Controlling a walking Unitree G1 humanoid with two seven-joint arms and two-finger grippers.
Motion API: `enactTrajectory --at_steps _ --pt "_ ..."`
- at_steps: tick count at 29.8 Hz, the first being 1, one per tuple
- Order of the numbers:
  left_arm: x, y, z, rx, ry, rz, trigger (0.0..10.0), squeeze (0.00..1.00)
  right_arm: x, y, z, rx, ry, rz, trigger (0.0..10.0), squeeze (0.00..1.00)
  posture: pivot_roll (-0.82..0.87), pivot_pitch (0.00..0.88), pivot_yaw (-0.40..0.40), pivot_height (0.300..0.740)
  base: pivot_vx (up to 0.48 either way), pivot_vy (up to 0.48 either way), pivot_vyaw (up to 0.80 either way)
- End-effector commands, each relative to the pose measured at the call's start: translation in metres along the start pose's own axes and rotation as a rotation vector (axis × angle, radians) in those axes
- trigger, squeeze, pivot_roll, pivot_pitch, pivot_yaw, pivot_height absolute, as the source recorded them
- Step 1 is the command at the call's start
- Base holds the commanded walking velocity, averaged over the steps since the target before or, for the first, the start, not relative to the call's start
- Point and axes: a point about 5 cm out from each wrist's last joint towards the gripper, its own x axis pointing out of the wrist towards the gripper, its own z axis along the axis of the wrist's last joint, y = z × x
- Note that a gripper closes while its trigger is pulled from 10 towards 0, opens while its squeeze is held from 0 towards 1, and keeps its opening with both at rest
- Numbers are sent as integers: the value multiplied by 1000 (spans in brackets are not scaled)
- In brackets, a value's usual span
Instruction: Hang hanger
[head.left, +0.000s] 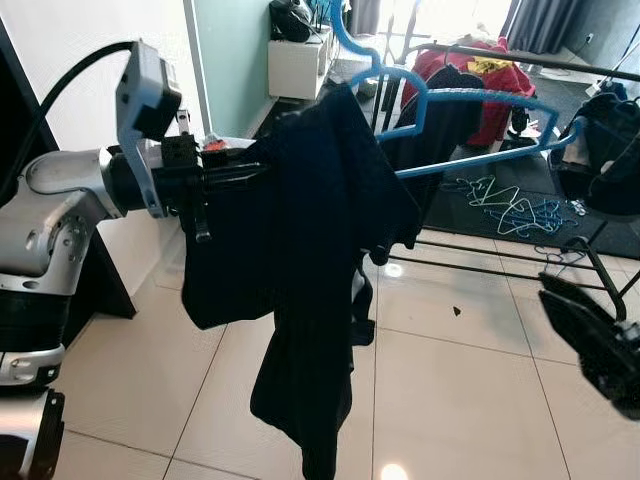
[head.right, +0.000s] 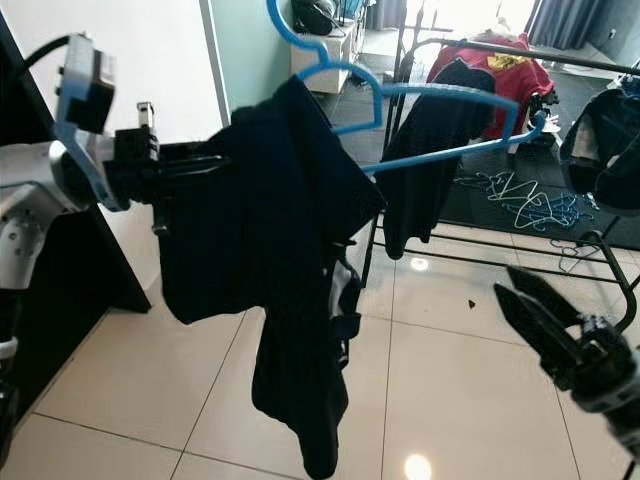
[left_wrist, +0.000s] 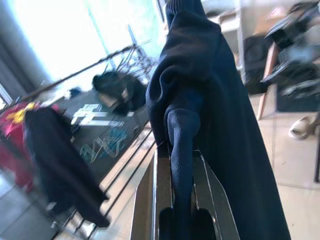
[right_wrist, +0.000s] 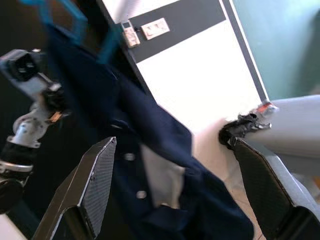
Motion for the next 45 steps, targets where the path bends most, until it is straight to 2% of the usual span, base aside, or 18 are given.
enactTrajectory --at_steps 1,8,11,13,17,19,22,28,29,30,37,38,40,41,42,45 --pt "4 -1 13 21 -70 -26 0 0 2 -1 -1 -3 -13 -11 10000 0 -33 64 -36 740 0 0 0" --pt "13 -9 18 16 -113 -72 0 0 14 4 -10 53 -17 28 10000 0 -30 66 -36 740 0 0 0" --pt "16 -9 21 16 -128 -79 0 0 18 4 -15 69 3 38 10000 0 -30 66 -37 740 0 0 0" --pt "22 -11 24 12 -151 -96 0 0 27 6 -26 69 68 52 10000 0 -26 67 -35 740 0 0 0" --pt "24 -12 25 9 -158 -101 0 0 29 6 -29 70 90 51 10000 0 -26 67 -35 740 0 0 0" --pt "28 -13 27 8 -173 -109 0 0 36 5 -37 63 162 49 10000 0 -24 68 -31 740 0 0 0" --pt "33 -14 31 10 -193 -115 0 0 43 4 -42 52 205 51 10000 0 -21 68 -32 740 0 0 0" --pt "37 -14 36 18 -211 -115 0 0 52 4 -41 33 235 72 10000 0 -18 67 -31 740 0 0 0" --pt "39 -13 38 19 -224 -113 0 0 56 4 -45 18 285 88 10000 0 -15 69 -33 740 0 0 0" --pt "39 -13 38 19 -224 -113 0 0 56 4 -45 18 285 88 10000 0 -15 69 -33 740 0 0 0" --pt "42 -14 41 17 -243 -107 0 0 63 -3 -53 -40 369 38 10000 0 -13 69 -36 740 0 0 0" --pt "43 -14 42 17 -246 -101 1333 0 64 -3 -53 -41 375 40 10000 0 -13 70 -37 740 0 0 0" --pt "43 -14 42 17 -246 -101 1333 0 64 -3 -53 -41 375 40 10000 0 -13 70 -37 740 0 0 0" --pt "43 -13 42 17 -252 -94 4902 0 64 -3 -54 -43 385 40 10000 0 -13 70 -37 740 0 0 0" --pt "43 -13 43 17 -260 -91 10000 0 65 -5 -56 -49 394 30 10000 0 -13 69 -37 740 0 0 0" --pt "44 -13 45 14 -279 -86 10000 0 67 -10 -57 -64 401 4 10000 0 -12 69 -38 740 0 0 0"
